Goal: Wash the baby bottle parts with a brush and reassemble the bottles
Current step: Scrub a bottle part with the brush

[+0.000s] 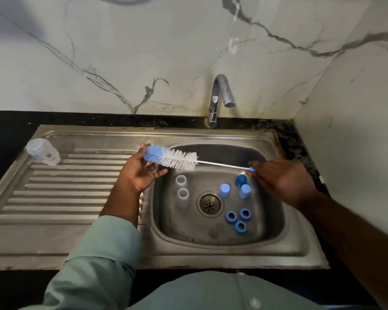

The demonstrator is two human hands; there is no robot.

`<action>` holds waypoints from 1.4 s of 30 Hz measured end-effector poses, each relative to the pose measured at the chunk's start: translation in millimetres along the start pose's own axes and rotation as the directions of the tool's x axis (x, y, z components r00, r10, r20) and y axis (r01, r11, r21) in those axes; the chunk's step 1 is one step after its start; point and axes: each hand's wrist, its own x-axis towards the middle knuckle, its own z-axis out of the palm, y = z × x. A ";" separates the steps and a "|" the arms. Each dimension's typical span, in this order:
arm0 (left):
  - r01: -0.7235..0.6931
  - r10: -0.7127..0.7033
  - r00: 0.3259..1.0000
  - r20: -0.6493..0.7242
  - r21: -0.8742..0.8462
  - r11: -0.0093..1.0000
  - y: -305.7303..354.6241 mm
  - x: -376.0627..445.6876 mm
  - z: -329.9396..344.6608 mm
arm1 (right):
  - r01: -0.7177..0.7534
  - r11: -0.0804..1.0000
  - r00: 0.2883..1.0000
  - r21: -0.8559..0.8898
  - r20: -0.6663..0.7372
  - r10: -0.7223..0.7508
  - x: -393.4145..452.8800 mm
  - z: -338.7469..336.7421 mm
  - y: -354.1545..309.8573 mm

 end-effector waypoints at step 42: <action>-0.080 0.109 0.910 0.400 -0.088 0.993 -1.6 9.6 3.0 | -0.869 -0.106 0.484 0.483 0.875 0.018 15.6 8.7 4.3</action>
